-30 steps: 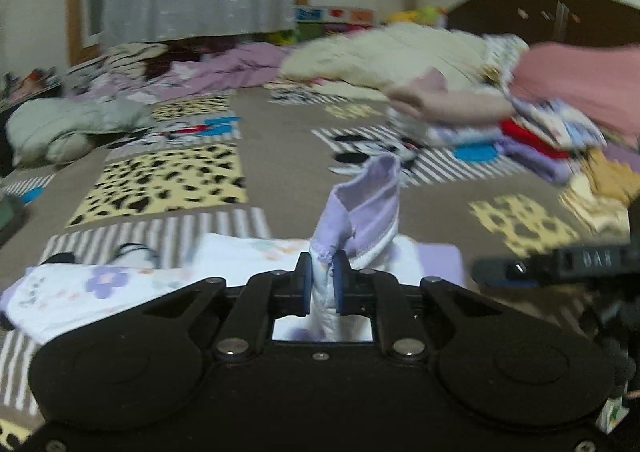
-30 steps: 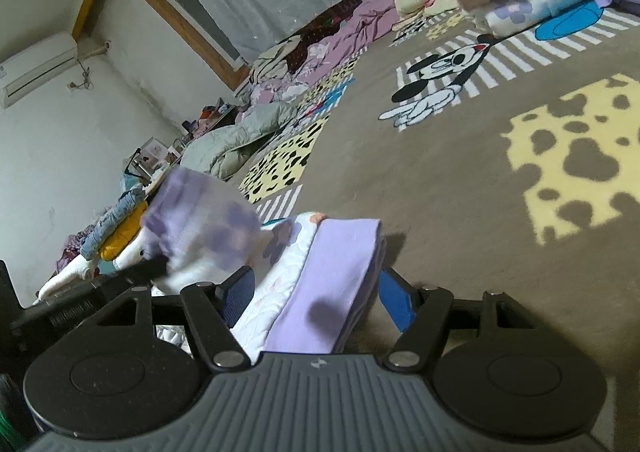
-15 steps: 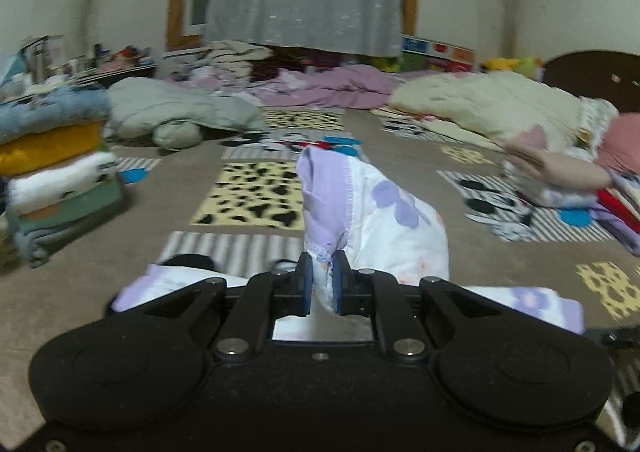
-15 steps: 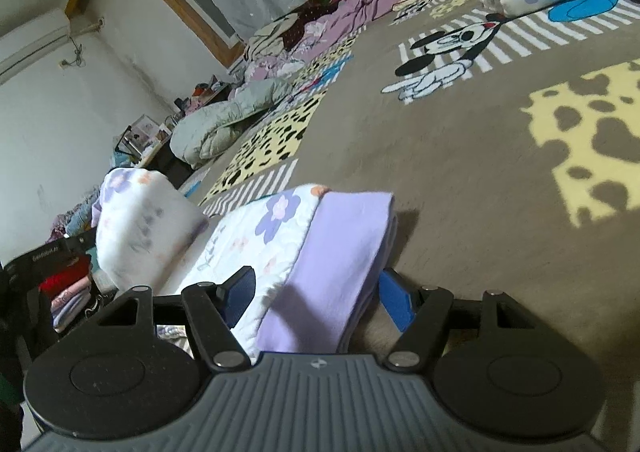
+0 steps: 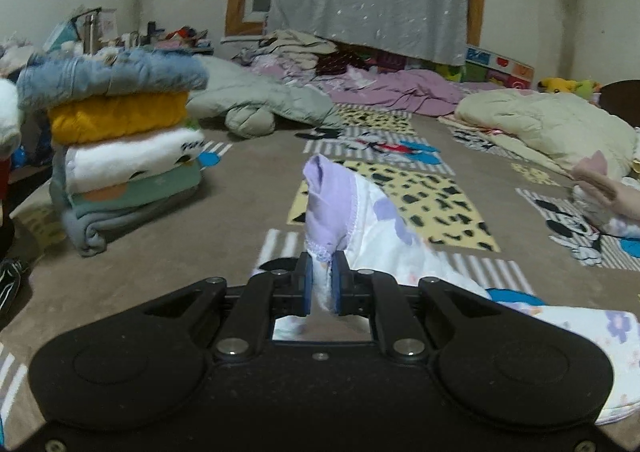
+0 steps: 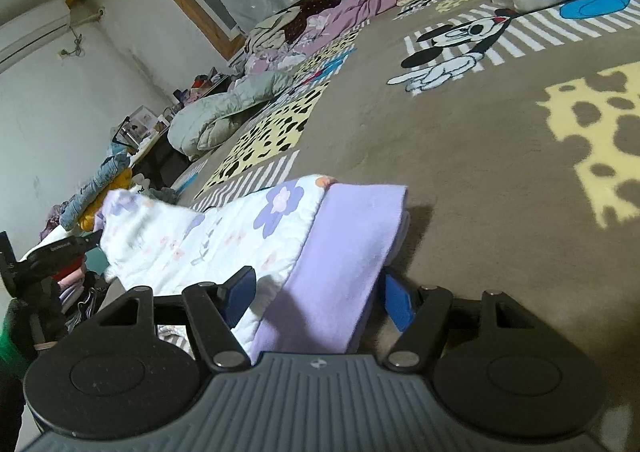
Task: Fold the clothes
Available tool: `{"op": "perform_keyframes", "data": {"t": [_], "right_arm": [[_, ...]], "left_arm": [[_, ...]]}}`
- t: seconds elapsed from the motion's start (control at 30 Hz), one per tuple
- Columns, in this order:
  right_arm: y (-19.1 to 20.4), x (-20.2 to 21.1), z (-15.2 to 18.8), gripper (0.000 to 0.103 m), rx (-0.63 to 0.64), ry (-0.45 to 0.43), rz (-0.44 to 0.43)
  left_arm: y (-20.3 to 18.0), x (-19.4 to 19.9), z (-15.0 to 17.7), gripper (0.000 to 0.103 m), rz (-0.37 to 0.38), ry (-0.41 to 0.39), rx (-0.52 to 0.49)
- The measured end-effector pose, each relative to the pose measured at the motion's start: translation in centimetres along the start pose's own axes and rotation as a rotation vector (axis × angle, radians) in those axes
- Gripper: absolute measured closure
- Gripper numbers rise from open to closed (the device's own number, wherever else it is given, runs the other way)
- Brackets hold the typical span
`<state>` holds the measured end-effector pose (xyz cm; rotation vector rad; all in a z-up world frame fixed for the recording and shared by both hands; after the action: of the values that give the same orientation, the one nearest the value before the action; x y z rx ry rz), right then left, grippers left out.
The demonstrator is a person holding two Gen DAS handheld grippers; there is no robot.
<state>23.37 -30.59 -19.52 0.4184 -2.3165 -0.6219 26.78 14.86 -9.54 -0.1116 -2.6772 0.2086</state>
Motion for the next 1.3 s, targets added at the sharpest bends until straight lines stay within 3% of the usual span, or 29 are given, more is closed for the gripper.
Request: {"op": "perform_keyframes", "data": {"t": [0.17, 0.43, 0.53, 0.57, 0.7, 0.83, 1.0, 1.13, 1.17, 1.3], "right_arm": [[0.1, -0.2, -0.1, 0.034, 0.010, 0.000, 0.002], [0.0, -0.4, -0.1, 0.035, 0.019, -0.002, 0.001], [0.0, -0.4, -0.1, 0.035, 0.020, -0.003, 0.001], [0.0, -0.5, 0.0, 0.035, 0.020, -0.003, 0.001], [0.1, -0.4, 0.0, 0.035, 0.020, -0.005, 0.003], [0.1, -0.1, 0.1, 0.035, 0.019, -0.005, 0.005], [0.1, 0.2, 0.1, 0.035, 0.009, -0.003, -0.002], [0.0, 0.2, 0.1, 0.036, -0.014, 0.001, -0.023], [0.0, 0.0, 0.1, 0.038, -0.022, 0.000, -0.033], [0.7, -1.0, 0.2, 0.062, -0.021, 0.011, -0.062]], "left_arm": [[1.9, -1.3, 1.7, 0.095, -0.012, 0.033, 0.042], [4.7, -3.0, 4.3, 0.094, -0.023, 0.078, 0.211], [6.0, -3.1, 4.6, 0.083, -0.056, 0.080, 0.292], [6.5, -2.9, 4.5, 0.069, -0.083, 0.076, 0.313], [7.1, -1.4, 3.9, 0.068, -0.106, 0.049, 0.347], [6.3, 0.5, 3.4, 0.067, -0.063, 0.028, 0.374], [6.4, 0.5, 5.2, 0.058, 0.054, 0.046, 0.562], [7.3, -0.9, 6.9, 0.053, 0.084, 0.067, 0.680], [7.4, -1.1, 7.1, 0.052, 0.092, 0.062, 0.698], [7.1, -2.5, 6.4, 0.055, 0.128, 0.049, 0.697]]}}
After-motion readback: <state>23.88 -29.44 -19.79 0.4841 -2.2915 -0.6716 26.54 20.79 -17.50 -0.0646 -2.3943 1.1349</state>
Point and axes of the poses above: each gripper's, at about its wrist camera, not at the fingertips, and x roughly against the way its jaws point, y to its left, z to its underside, the point moved 7 cm from there along -x, roughly the way its jaws point, and after that the axes turned 9 degrees about z, right-handed, at the moved point
